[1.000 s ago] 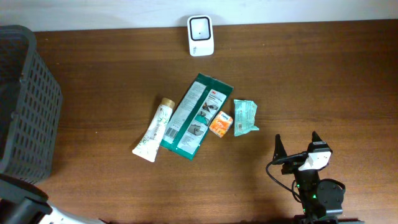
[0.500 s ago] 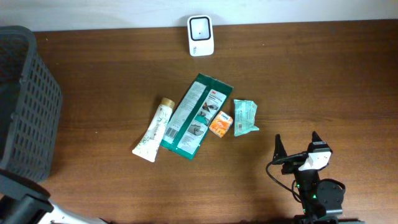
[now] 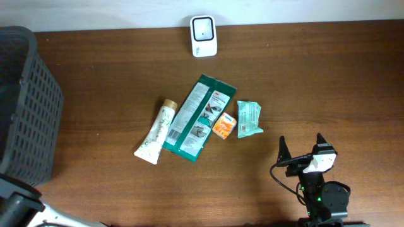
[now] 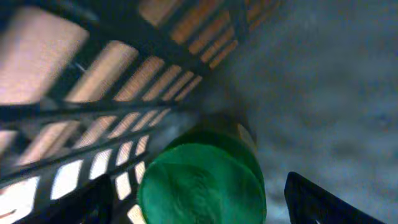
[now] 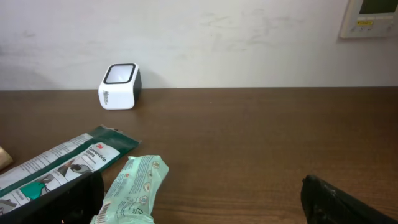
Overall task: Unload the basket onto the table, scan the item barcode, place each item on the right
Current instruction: 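Reach the left gripper into the basket and grasp the green-capped jar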
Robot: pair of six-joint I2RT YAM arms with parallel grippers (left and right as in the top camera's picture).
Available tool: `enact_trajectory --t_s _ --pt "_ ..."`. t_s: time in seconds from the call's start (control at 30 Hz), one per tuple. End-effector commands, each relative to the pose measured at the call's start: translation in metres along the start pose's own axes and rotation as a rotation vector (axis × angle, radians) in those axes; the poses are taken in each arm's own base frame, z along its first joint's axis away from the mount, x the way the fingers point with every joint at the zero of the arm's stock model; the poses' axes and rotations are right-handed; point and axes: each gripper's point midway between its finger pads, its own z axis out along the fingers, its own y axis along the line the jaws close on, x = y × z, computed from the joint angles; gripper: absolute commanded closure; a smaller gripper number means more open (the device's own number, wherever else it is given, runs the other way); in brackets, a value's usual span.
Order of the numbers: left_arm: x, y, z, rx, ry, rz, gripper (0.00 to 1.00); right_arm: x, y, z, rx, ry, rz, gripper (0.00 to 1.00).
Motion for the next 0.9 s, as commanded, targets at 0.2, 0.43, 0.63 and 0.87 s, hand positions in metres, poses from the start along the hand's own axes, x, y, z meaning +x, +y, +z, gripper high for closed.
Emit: enact_trajectory --t_s 0.2,0.43,0.63,0.87 --pt "0.029 0.002 0.028 -0.023 0.138 0.001 0.16 0.003 0.001 0.000 -0.003 0.003 0.006 0.02" --pt "0.031 -0.009 0.037 0.029 0.146 -0.001 0.34 0.003 0.001 0.000 -0.003 0.003 0.006 0.02" --pt "0.021 -0.037 0.039 0.192 0.099 -0.013 0.45 0.003 0.001 0.000 -0.003 0.003 0.006 0.02" --pt "0.003 -0.092 0.028 0.348 0.035 0.044 0.42 0.003 0.001 0.000 -0.003 0.003 0.006 0.02"
